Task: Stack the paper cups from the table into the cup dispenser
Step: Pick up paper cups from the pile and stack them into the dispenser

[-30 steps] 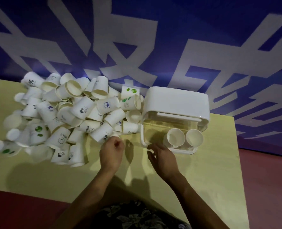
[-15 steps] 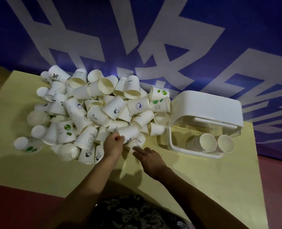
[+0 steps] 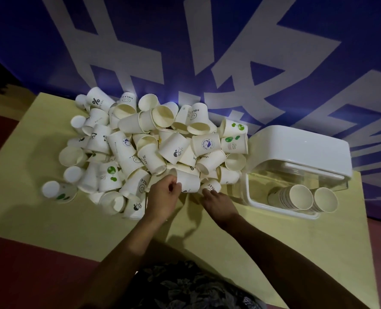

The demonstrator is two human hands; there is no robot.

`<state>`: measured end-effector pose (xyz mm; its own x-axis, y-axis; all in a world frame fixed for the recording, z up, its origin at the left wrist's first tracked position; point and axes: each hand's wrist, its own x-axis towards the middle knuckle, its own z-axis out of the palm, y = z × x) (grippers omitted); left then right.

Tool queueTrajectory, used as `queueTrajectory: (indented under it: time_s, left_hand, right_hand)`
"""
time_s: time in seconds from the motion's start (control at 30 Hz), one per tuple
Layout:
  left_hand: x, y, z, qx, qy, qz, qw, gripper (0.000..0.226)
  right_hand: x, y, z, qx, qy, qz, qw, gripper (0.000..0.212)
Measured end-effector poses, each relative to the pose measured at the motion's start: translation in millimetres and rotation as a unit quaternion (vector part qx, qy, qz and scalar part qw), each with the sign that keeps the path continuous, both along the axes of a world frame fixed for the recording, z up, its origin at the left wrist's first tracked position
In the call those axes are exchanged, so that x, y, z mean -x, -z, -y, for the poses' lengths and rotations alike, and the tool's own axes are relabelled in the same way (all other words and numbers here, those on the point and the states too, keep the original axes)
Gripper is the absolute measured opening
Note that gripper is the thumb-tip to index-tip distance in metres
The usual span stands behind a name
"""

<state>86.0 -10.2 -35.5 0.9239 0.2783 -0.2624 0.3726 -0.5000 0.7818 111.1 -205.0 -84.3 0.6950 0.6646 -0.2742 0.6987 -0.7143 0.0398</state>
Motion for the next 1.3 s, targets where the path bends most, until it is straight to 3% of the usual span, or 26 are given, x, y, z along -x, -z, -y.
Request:
queueTrajectory:
  time_s: [0.13,0.23,0.33,0.47,0.6,0.77,1.0,1.07,1.3]
  left_hand:
    - [1.2,-11.3,9.4,-0.021,0.023,0.041,0.999,0.019]
    - [0.7,-23.9,22.4,-0.058,0.049,0.075,0.994,0.017]
    - [0.4,-37.6,40.6,-0.085,0.069,0.126,0.986,0.013]
    - [-0.2,-49.5,72.8,-0.094,0.114,0.172,0.974,0.012]
    - [-3.0,-60.2,116.1,-0.087,0.168,0.195,0.962,0.01]
    - [-7.6,-70.9,181.6,-0.076,0.232,0.212,0.946,0.022]
    - [-11.9,-77.0,267.7,-0.119,0.296,0.23,0.92,0.021]
    - [-13.5,-71.6,286.4,-0.14,0.314,0.221,0.912,0.03]
    - [-20.2,-35.6,328.1,-0.203,0.347,0.102,0.91,0.019]
  right_hand:
    - [-1.4,-5.2,18.2,-0.047,0.019,0.022,0.998,0.025]
    - [1.5,-13.0,33.2,-0.155,0.098,0.024,0.983,0.02]
    - [12.1,-27.1,48.1,-0.286,0.213,0.026,0.934,0.009]
    - [34.5,-48.9,78.0,-0.385,0.352,0.02,0.853,0.005]
    - [55.2,-75.0,120.4,-0.421,0.418,0.065,0.802,0.009]
    - [66.1,-102.0,183.8,-0.44,0.43,0.168,0.771,0.014]
    - [60.8,-103.5,269.8,-0.39,0.432,0.232,0.779,0.015]
    - [57.9,-98.8,286.2,-0.374,0.433,0.222,0.789,0.015]
    - [43.5,-68.7,322.8,-0.31,0.393,0.14,0.854,0.012]
